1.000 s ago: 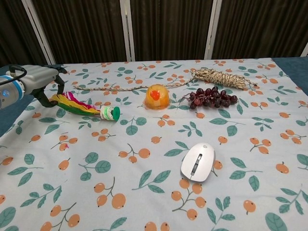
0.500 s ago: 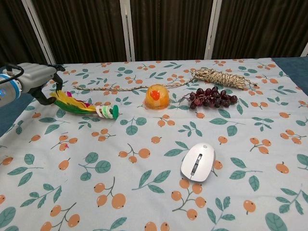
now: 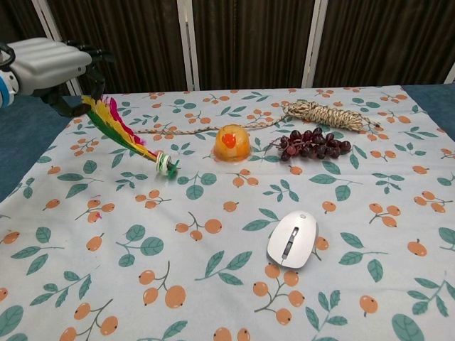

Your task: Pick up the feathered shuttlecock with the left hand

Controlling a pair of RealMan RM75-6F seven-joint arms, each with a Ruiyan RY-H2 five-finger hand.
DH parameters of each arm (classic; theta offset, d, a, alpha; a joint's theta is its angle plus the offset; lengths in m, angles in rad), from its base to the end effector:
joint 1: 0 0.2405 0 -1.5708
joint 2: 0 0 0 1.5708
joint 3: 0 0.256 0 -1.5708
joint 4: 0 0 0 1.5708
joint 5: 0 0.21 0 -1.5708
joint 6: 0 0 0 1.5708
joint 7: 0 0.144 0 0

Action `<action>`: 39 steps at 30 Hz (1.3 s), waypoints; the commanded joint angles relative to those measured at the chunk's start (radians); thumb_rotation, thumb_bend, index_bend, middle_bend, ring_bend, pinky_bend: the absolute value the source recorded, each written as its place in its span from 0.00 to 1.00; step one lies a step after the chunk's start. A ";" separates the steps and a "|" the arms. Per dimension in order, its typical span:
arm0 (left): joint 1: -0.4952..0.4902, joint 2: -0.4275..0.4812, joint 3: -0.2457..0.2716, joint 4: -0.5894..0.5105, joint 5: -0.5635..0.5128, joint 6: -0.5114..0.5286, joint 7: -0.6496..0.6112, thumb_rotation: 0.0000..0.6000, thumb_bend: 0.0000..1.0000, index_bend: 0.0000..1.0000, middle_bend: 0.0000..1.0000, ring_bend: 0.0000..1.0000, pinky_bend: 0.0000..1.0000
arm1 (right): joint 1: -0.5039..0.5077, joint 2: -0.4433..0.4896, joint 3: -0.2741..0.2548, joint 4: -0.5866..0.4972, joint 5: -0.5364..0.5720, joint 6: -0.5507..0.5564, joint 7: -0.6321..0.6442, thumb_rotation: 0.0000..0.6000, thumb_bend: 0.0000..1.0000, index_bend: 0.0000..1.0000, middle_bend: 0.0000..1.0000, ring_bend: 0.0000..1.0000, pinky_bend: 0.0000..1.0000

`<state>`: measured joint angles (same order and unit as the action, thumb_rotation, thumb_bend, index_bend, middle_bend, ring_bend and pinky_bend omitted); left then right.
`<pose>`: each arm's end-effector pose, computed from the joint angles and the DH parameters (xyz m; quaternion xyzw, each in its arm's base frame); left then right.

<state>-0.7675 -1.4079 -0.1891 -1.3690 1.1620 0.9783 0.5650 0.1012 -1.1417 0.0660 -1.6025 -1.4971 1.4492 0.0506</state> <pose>-0.1746 0.3899 0.0528 -0.7675 -0.1956 -0.2898 0.5374 -0.3089 -0.1894 0.1503 0.5873 -0.4086 0.4070 0.5678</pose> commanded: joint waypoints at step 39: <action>-0.028 0.147 0.060 -0.309 0.132 0.054 0.101 1.00 0.41 0.48 0.04 0.00 0.00 | -0.003 0.006 0.001 -0.006 0.006 0.000 0.015 1.00 0.06 0.00 0.00 0.00 0.00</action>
<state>-0.7957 -1.2610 -0.1297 -1.6777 1.2934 1.0332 0.6658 0.0981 -1.1357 0.0674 -1.6082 -1.4914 1.4492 0.0652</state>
